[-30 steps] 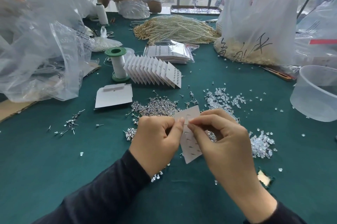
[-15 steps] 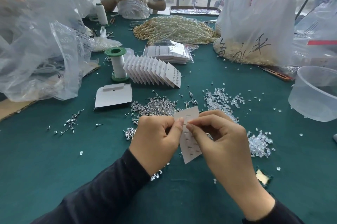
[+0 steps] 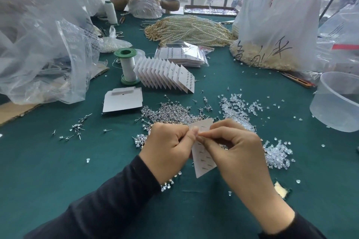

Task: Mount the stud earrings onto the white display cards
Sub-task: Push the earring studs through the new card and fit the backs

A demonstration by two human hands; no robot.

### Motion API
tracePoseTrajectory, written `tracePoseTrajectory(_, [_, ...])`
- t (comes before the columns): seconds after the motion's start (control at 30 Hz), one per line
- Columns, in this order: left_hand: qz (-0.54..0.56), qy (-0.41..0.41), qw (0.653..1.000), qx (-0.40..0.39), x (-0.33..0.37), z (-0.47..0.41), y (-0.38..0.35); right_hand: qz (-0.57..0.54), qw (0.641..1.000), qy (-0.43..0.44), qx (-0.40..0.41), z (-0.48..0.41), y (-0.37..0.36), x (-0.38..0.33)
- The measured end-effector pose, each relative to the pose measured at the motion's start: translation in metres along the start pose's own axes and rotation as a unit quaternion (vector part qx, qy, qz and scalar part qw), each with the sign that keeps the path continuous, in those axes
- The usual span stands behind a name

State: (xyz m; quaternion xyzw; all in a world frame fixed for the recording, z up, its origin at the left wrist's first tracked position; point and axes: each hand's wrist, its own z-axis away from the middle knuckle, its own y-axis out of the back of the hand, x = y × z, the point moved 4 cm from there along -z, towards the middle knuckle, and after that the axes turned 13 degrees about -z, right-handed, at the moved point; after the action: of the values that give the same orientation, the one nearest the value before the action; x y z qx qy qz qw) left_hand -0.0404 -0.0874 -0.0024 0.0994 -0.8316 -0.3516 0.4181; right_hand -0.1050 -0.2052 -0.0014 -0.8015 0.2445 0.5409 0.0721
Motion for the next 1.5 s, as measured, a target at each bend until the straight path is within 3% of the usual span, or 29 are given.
tracePoseTrajectory(0.33, [-0.027,-0.007,0.999,0.024,0.006,-0.001,0.001,0.063,0.997,0.051,-0.013,0.003,0.001,-0.008])
tracePoseTrajectory(0.9, [-0.001,-0.023,1.0,0.01,0.002,-0.001,0.002,0.048,0.995,0.071,-0.04,0.005,-0.006,-0.007])
tracePoseTrajectory(1.03, [0.17,0.007,0.98,-0.105,0.003,-0.007,0.003,0.037,0.994,0.101,0.026,0.005,0.001,-0.013])
tracePoseTrajectory(1.07, [0.172,0.021,0.977,-0.126,-0.002,-0.01,0.006,0.031,0.992,0.109,0.047,0.005,0.004,-0.015])
tracePoseTrajectory(1.17, [-0.049,0.079,0.995,-0.026,-0.036,-0.024,0.029,-0.002,0.989,0.101,0.11,0.004,0.017,-0.016])
tracePoseTrajectory(1.23, [-0.206,0.157,0.965,0.046,-0.06,-0.028,0.05,-0.025,0.987,0.078,0.138,0.003,0.023,-0.013])
tracePoseTrajectory(1.33, [-0.262,0.226,0.938,0.033,-0.08,-0.03,0.057,-0.043,0.986,0.056,0.149,0.002,0.028,-0.01])
tracePoseTrajectory(1.5, [-0.285,0.238,0.928,-0.02,-0.087,-0.032,0.05,-0.075,0.987,0.03,0.141,0.003,0.029,-0.007])
